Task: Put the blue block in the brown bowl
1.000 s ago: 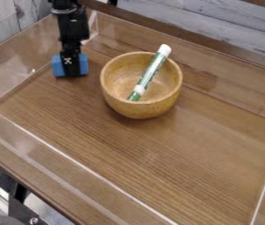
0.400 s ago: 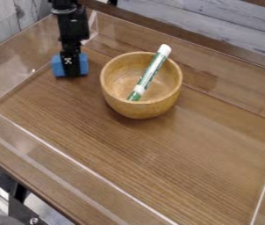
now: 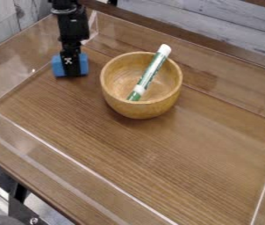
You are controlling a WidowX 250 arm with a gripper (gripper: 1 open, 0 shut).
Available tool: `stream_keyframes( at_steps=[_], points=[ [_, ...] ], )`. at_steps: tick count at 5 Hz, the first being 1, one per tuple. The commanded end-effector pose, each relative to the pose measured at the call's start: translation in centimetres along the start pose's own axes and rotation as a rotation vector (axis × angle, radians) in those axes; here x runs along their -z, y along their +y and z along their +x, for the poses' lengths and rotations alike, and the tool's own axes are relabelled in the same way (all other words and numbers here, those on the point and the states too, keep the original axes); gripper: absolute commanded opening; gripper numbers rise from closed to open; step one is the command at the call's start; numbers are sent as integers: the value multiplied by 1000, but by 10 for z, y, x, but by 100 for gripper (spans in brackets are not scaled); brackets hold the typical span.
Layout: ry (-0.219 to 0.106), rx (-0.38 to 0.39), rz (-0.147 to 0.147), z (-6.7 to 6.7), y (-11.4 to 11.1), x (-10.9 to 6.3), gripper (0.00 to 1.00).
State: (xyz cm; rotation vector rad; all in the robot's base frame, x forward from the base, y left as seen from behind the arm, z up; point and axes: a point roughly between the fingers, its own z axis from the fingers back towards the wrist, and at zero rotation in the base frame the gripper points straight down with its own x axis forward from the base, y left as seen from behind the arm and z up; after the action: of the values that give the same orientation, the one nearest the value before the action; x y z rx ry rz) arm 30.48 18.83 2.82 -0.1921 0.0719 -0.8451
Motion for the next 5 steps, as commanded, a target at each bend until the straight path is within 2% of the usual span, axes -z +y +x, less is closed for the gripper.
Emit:
stream_keyframes(
  at_steps=[1,5],
  points=[
    [-22,-10,100,-2,5,-34,0],
    [-30,-18,130,-1,3,-46,0]
  ],
)
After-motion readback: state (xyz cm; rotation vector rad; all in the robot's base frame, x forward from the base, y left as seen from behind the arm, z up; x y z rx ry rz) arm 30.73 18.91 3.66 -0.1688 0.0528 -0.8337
